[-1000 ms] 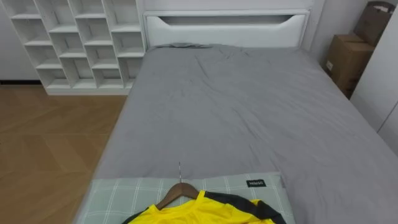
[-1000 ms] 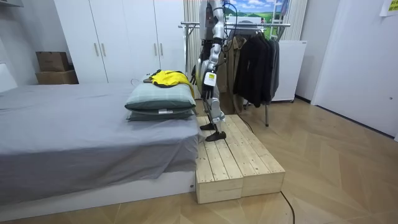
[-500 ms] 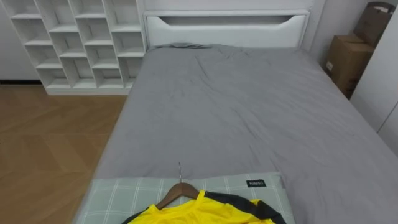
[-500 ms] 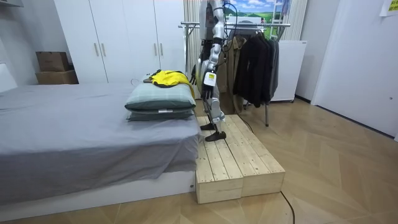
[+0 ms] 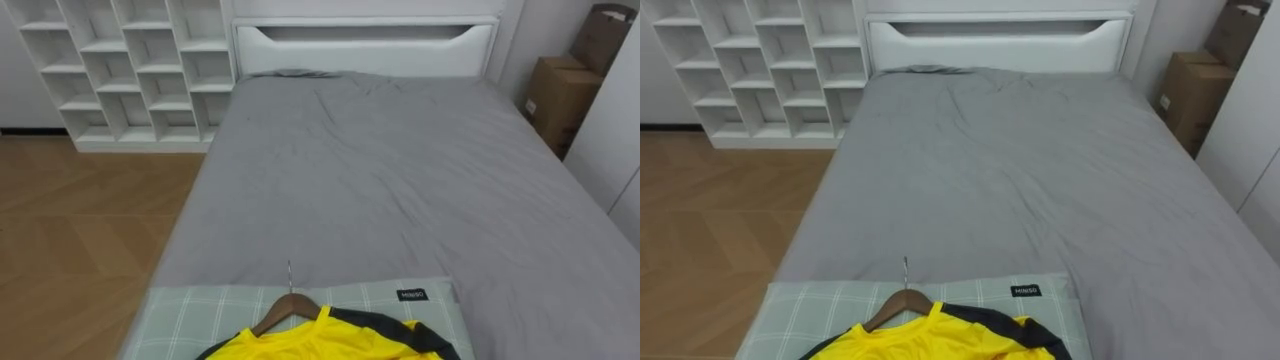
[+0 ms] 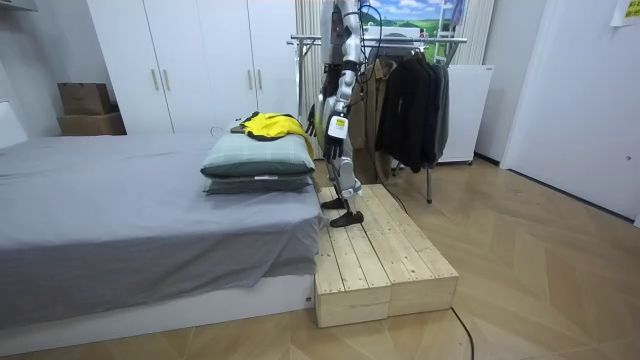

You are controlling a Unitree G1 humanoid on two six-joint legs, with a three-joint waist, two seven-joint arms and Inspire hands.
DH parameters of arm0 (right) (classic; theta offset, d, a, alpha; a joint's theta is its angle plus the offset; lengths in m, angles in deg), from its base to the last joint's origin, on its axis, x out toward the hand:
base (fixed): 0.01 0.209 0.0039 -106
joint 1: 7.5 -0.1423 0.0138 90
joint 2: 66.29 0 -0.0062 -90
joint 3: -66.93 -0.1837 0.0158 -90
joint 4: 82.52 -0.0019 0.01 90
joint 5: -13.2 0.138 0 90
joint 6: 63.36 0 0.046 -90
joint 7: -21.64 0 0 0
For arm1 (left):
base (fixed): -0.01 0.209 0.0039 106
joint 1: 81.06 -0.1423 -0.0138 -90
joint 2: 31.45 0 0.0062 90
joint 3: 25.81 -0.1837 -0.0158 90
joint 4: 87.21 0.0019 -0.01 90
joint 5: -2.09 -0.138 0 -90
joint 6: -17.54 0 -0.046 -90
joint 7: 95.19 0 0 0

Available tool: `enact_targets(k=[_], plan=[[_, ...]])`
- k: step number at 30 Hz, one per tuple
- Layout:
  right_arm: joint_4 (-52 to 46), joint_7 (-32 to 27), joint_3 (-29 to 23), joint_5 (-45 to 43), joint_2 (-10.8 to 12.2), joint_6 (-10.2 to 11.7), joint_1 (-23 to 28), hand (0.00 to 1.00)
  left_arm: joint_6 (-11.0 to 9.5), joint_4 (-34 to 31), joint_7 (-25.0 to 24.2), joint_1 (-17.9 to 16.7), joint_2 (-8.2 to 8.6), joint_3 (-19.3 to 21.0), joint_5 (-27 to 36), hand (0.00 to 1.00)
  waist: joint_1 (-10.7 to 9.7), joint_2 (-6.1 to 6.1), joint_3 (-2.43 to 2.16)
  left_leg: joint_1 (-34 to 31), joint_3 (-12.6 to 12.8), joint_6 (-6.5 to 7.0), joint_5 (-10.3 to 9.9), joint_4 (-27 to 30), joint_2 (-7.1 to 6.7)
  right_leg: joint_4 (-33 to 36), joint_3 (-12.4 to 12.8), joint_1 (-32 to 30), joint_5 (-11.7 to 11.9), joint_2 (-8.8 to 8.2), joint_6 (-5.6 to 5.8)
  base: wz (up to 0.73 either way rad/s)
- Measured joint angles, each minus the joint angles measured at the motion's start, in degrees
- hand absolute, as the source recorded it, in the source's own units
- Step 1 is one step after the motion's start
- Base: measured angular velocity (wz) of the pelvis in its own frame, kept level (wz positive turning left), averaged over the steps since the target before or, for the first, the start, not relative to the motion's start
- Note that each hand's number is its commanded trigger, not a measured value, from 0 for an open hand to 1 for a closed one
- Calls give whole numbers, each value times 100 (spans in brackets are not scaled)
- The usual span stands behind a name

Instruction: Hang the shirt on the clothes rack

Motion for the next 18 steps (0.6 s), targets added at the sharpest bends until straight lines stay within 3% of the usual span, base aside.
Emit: enact_targets(k=[18], plan=[[64, 67, 5, -30, -10, -1, -40, 0, 1, -141, 122, -12, 6, 2, -351, 0, 2, -18, -9, -61, -2, 0, 0, -4, -10, -10, -6, -76, -8, -7, 10, 0]])
